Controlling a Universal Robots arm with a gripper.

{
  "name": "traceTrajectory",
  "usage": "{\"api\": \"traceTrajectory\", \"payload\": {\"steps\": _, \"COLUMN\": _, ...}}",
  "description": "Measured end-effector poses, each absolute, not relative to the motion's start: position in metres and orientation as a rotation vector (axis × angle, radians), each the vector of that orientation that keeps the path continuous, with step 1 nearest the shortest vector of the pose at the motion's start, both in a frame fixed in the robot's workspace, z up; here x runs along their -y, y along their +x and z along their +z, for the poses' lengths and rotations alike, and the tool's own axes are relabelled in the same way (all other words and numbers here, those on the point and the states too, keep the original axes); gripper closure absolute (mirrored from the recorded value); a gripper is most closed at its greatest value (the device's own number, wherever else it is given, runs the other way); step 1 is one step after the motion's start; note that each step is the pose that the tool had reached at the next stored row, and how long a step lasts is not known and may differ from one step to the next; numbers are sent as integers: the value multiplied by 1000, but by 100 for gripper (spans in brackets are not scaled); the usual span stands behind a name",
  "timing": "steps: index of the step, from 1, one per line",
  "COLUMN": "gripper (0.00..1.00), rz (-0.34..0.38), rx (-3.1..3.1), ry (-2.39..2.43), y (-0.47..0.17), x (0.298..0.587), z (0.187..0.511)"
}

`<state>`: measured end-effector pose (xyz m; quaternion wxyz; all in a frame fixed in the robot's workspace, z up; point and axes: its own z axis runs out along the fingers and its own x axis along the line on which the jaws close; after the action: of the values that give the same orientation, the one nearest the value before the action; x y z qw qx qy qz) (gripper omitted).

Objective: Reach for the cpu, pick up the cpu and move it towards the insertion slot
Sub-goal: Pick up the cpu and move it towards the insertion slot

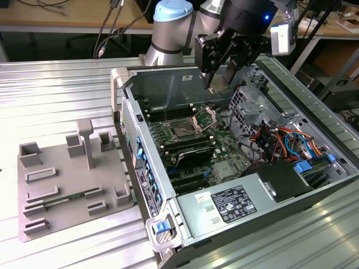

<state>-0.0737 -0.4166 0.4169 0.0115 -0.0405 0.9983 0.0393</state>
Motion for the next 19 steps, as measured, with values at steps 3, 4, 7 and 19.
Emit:
{"api": "traceTrajectory", "payload": {"steps": 3, "gripper": 45, "rz": 123, "rx": -3114, "ry": -126, "y": -72, "x": 417, "z": 417}}
{"api": "traceTrajectory", "payload": {"steps": 4, "gripper": 45, "rz": 123, "rx": -3114, "ry": -126, "y": -72, "x": 417, "z": 417}}
{"api": "traceTrajectory", "payload": {"steps": 7, "gripper": 45, "rz": 123, "rx": -3114, "ry": -126, "y": -70, "x": 417, "z": 416}}
{"api": "traceTrajectory", "payload": {"steps": 19, "gripper": 45, "rz": 122, "rx": -3114, "ry": -126, "y": -64, "x": 417, "z": 415}}
